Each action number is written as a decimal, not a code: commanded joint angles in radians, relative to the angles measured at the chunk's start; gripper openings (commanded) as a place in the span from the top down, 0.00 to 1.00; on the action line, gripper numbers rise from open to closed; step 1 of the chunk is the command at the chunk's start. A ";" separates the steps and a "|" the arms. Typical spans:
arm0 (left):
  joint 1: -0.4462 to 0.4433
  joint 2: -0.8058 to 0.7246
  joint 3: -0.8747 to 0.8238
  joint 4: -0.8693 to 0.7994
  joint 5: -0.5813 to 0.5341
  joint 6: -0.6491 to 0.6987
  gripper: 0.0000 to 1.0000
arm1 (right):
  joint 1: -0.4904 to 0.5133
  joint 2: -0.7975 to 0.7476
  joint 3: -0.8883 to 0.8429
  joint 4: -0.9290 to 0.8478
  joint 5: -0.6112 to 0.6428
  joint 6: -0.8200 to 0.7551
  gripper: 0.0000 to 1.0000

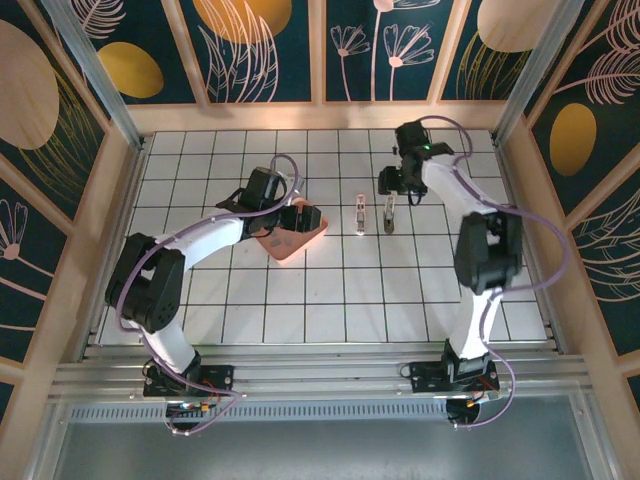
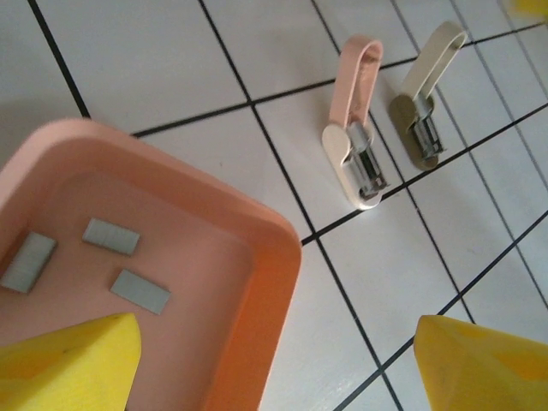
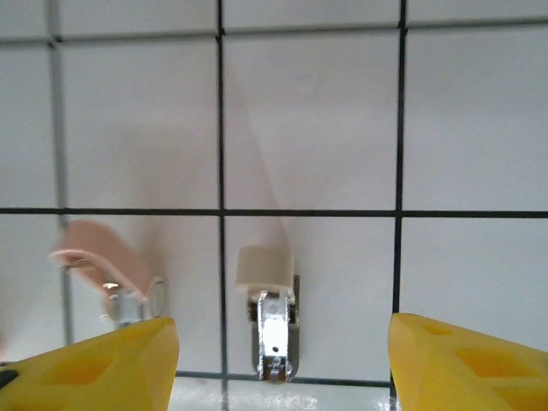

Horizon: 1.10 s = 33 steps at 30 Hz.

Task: Load the staples into the stapler

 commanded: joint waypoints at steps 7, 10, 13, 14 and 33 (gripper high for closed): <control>-0.023 0.112 0.063 -0.126 -0.068 0.040 0.18 | 0.022 -0.430 -0.549 0.518 -0.144 0.211 0.38; -0.023 0.093 0.033 -0.145 -0.069 0.036 0.18 | 0.043 -0.442 -0.587 0.522 -0.153 0.213 0.38; -0.024 0.069 0.004 -0.168 -0.068 0.035 0.18 | 0.072 -0.434 -0.592 0.520 -0.148 0.202 0.38; -0.024 0.060 -0.007 -0.173 -0.072 0.035 0.18 | 0.081 -0.430 -0.591 0.520 -0.148 0.201 0.38; -0.066 0.033 -0.060 -0.178 0.103 -0.010 0.24 | 0.161 -0.354 -0.532 0.497 -0.145 0.183 0.38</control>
